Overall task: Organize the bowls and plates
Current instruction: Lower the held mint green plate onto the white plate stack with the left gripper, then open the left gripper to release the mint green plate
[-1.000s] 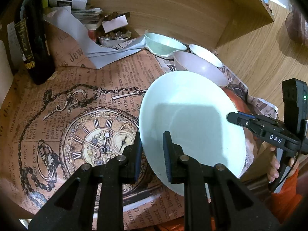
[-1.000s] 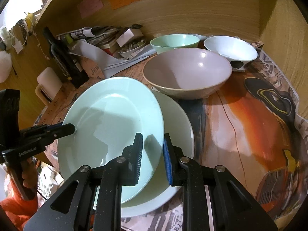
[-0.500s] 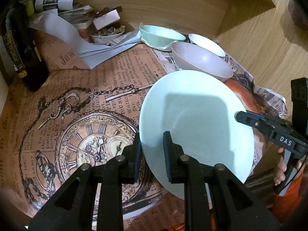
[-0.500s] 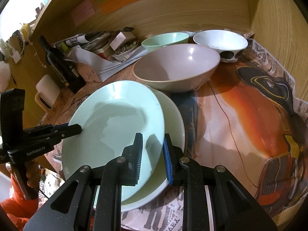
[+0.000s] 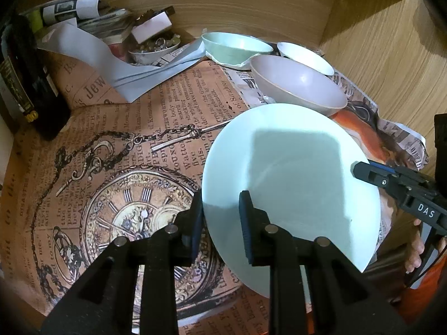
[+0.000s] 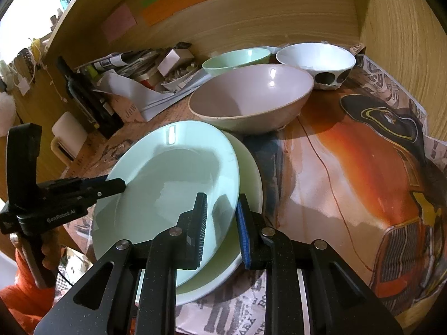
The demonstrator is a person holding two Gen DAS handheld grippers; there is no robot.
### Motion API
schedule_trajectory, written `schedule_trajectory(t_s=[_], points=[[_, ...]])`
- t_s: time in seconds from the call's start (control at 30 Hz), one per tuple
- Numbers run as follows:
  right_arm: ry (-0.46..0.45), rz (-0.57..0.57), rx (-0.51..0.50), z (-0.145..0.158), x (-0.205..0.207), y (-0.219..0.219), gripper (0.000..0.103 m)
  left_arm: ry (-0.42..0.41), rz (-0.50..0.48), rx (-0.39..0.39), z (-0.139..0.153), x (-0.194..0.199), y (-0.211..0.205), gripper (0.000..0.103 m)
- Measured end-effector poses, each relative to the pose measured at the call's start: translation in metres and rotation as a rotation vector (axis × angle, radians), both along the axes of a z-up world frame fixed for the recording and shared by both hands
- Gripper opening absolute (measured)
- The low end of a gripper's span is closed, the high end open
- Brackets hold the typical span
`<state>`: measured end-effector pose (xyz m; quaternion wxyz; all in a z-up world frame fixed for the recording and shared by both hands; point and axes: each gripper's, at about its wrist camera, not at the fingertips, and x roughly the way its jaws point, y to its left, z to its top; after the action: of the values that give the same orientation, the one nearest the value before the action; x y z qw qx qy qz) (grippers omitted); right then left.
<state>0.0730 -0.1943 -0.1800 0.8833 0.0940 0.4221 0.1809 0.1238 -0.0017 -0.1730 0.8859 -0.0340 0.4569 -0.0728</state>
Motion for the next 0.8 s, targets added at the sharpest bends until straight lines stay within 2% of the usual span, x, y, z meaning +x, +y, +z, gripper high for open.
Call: schedule_trajectory(t_s=[0.17, 0.27, 0.37, 0.53, 0.7, 0.8], points=[[-0.002, -0.004, -0.002, -0.001, 0.002, -0.001, 0.019, 0.003, -0.005, -0.003, 0.000, 0.000, 0.001, 0.024], [-0.020, -0.014, -0.025, 0.002, 0.000, -0.001, 0.020, -0.005, -0.013, -0.015, 0.002, -0.001, 0.002, 0.032], [-0.044, -0.022, -0.042, 0.005, -0.002, -0.003, 0.022, -0.051, -0.001, -0.021, 0.012, -0.007, 0.007, 0.043], [-0.093, -0.026, -0.058, 0.016, -0.006, -0.002, 0.022, -0.113, 0.023, -0.023, 0.033, -0.011, 0.014, 0.045], [-0.132, -0.047, -0.046, 0.026, -0.003, -0.008, 0.028, -0.178, 0.040, -0.037, 0.053, -0.009, 0.020, 0.051], [-0.159, -0.069, -0.043, 0.032, 0.002, -0.012, 0.035, -0.222, 0.043, -0.036, 0.065, -0.004, 0.020, 0.055]])
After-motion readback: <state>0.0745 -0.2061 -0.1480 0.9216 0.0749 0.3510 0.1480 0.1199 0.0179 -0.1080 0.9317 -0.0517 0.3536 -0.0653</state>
